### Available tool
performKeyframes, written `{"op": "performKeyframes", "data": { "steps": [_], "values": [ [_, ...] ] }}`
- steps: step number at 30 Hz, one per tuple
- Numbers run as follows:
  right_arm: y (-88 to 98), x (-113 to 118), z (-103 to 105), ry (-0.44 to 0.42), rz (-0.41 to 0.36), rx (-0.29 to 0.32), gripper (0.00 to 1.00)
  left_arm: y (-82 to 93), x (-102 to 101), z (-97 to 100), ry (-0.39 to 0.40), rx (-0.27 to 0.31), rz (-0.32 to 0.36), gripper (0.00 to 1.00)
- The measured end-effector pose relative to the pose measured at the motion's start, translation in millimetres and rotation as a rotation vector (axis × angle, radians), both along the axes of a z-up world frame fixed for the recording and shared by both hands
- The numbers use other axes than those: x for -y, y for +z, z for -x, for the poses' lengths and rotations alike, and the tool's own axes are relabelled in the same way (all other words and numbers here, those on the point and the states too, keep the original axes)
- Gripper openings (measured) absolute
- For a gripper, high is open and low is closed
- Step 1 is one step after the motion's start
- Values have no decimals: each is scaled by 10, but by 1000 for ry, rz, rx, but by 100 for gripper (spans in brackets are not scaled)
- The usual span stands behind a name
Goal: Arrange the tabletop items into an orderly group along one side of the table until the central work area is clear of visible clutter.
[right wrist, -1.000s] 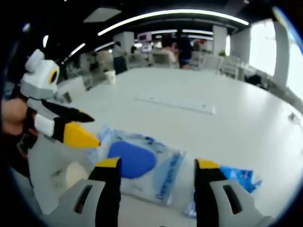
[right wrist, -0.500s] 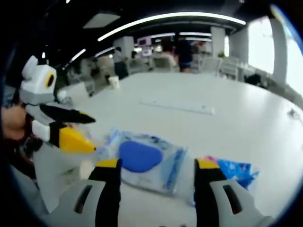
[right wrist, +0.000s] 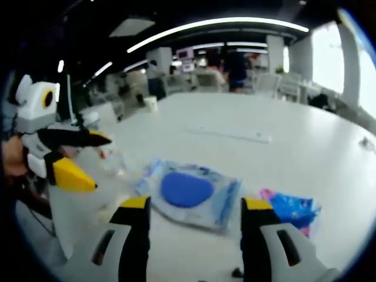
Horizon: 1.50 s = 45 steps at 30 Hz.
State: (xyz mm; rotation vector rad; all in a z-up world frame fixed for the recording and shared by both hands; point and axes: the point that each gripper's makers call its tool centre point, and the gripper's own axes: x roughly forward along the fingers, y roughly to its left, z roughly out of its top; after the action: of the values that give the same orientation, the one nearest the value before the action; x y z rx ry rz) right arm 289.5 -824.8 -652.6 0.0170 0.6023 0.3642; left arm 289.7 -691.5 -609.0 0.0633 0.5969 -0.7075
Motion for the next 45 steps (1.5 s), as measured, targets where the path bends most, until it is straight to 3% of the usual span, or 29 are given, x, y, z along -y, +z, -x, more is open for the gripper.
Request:
{"op": "performKeyframes", "data": {
  "steps": [15,27,30,33,45],
  "values": [
    [-16,-159,132,34,-20,-13,58,265,-652,41,108,80,-2,86],
    [-26,-250,207,61,-17,-23,58,252,-1212,182,213,76,7,89],
    [-43,-269,221,68,-5,-29,58,266,-1346,195,255,72,52,90],
    [-51,-313,236,76,-4,-35,58,250,-1506,213,277,71,33,90],
    [-25,-470,276,117,-4,-38,57,236,-1760,348,299,78,52,90]
  ]
}}
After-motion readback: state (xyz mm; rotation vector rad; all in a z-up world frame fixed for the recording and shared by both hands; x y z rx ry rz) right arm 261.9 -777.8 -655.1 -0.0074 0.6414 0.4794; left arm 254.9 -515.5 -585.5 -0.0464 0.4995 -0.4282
